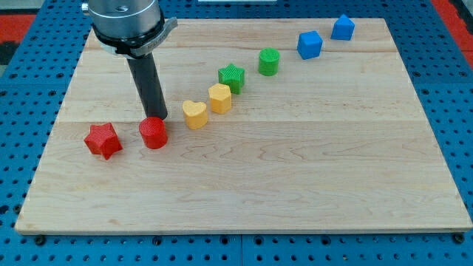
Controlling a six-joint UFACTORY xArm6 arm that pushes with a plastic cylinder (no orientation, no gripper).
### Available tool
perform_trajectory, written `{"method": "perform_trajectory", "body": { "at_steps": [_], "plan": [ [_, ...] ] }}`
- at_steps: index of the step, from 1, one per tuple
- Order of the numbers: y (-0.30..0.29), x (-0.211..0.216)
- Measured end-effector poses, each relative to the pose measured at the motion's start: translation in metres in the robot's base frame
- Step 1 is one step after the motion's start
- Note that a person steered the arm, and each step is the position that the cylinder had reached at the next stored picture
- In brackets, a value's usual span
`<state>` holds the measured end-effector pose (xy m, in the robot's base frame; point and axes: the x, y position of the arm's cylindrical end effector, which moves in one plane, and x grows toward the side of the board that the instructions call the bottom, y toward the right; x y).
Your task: Slide the red star down a bit
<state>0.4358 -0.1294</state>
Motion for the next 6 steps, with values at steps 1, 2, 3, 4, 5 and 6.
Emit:
{"method": "perform_trajectory", "body": {
  "at_steps": [1, 2, 3, 4, 5, 6],
  "plan": [
    [-0.022, -0.004],
    [-0.054, -0.004],
    [-0.083, 0.0],
    [-0.088, 0.012],
    [-0.088, 0.024],
    [-0.088, 0.04]
  ]
}}
